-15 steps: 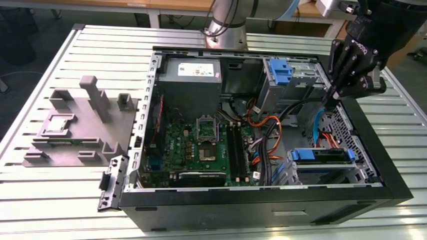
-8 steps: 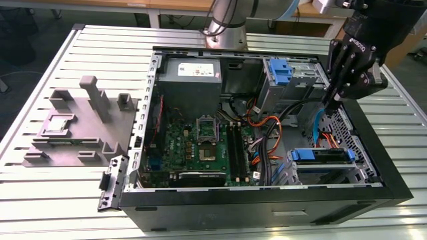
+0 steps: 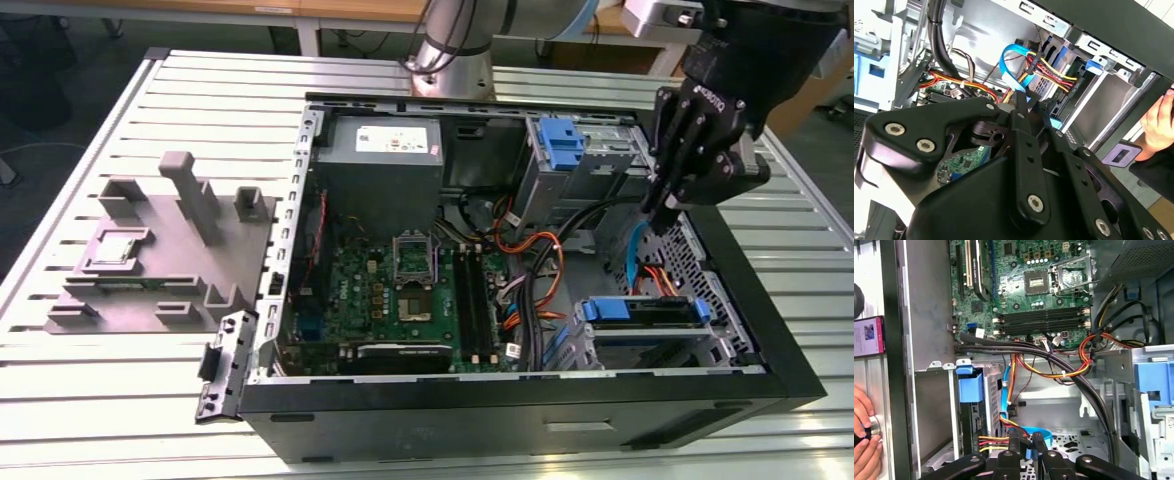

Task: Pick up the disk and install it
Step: 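Insert the second disk wire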

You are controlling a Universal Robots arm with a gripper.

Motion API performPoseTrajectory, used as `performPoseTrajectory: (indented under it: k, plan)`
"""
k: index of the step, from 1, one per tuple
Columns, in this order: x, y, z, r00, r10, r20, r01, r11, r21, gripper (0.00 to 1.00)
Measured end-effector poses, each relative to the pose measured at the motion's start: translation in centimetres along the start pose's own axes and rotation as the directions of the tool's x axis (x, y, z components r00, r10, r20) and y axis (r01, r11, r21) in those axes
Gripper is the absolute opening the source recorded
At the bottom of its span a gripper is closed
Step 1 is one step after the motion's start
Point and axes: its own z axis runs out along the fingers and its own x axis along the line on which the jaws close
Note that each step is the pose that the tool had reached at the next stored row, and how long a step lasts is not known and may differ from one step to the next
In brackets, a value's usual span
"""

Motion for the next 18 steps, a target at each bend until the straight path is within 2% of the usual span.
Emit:
performPoseTrajectory:
  k: [2,7,8,10,15,16,17,18]
  plan:
    - [-0.05,-0.01,0.17,0.9999,0.000,-0.0104,0.000,1.0000,0.0010,0.25]
    - [-0.11,-0.06,0.45,0.9987,0.001,-0.0515,-0.001,1.0000,0.0048,0.25]
    - [-0.14,-0.07,0.53,0.9984,0.001,-0.0573,-0.001,1.0000,0.0053,0.25]
    - [-0.20,-0.08,0.75,0.9979,0.001,-0.0648,-0.001,1.0000,0.0060,0.25]
    - [-0.32,-0.14,1.42,0.9971,0.002,-0.0763,-0.001,1.0000,0.0071,0.25]
    - [-0.35,-0.14,1.55,0.9969,0.002,-0.0784,-0.001,1.0000,0.0073,0.24]
    - [-0.37,-0.15,1.68,0.9967,0.002,-0.0806,-0.002,1.0000,0.0077,0.17]
    - [-0.39,-0.16,1.82,0.9966,0.002,-0.0829,-0.002,1.0000,0.0085,0.17]
